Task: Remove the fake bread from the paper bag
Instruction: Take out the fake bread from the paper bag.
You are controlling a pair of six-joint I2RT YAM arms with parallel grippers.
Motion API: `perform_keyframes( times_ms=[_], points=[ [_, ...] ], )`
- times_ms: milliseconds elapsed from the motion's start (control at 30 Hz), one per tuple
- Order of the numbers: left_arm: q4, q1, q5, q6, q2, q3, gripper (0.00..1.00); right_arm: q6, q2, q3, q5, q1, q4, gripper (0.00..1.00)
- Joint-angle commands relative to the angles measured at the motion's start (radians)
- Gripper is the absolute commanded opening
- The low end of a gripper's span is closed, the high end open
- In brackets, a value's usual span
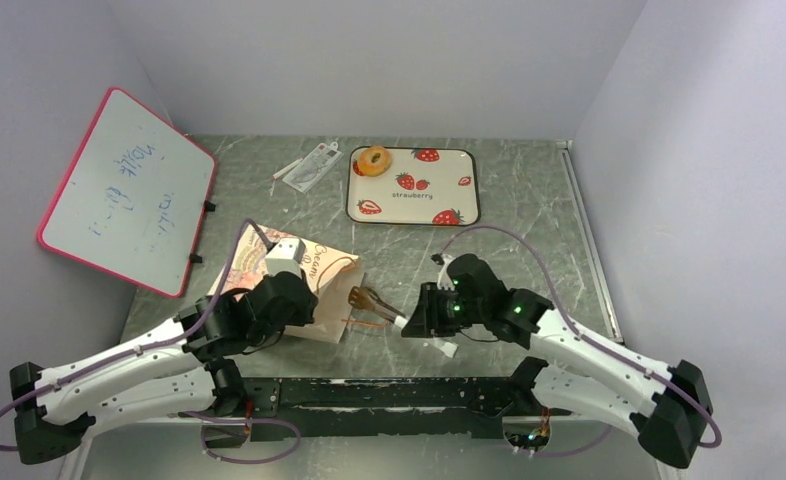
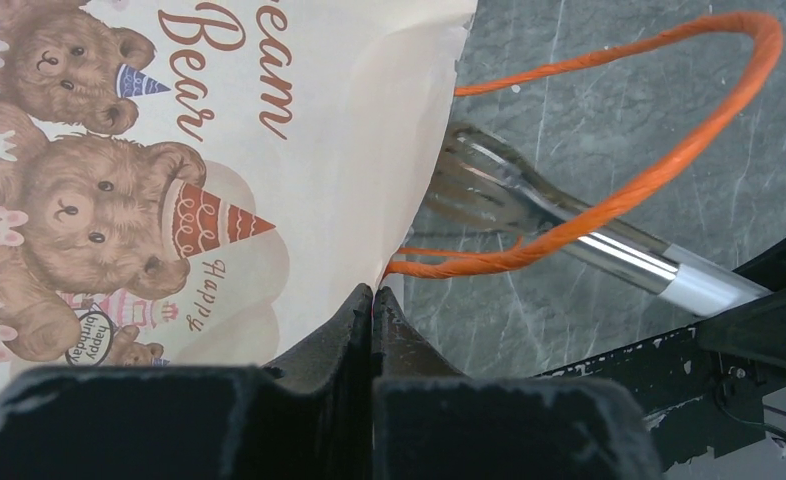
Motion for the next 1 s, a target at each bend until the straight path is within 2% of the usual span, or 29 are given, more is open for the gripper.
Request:
perform_keyframes(
  times_ms=[0, 133, 233, 300, 433, 467, 667, 967],
  points=[
    [0.032, -0.001, 0.033, 0.038, 0.029, 0.016, 0.07, 0.006, 0.071, 0.004, -0.041, 0.046, 0.203, 0.38],
    [0.027, -0.001, 0.101, 0.042, 0.084, 0.032, 0.07, 0.002, 0.173, -0.009, -0.056, 0.054, 0.323, 0.38],
    [0.015, -0.001, 0.143, 0.039, 0.126, 0.051, 0.12, -0.006, 0.254, -0.002, -0.062, 0.056, 0.406, 0.38],
    [0.009, -0.002, 0.167, 0.040, 0.140, 0.076, 0.21, -0.011, 0.300, 0.012, -0.065, 0.057, 0.445, 0.38],
    [-0.009, -0.004, 0.210, 0.046, 0.153, 0.132, 0.58, -0.025, 0.367, 0.032, -0.064, 0.061, 0.486, 0.38],
    [-0.021, -0.004, 0.218, 0.046, 0.159, 0.148, 0.63, -0.028, 0.376, 0.035, -0.064, 0.061, 0.493, 0.38],
    [-0.099, -0.006, 0.226, 0.070, 0.274, 0.256, 0.65, -0.037, 0.405, 0.041, -0.060, 0.062, 0.508, 0.37],
    [-0.379, -0.013, 0.075, 0.151, 0.711, 0.616, 0.70, -0.031, 0.393, 0.019, -0.049, 0.062, 0.516, 0.38]
  ],
)
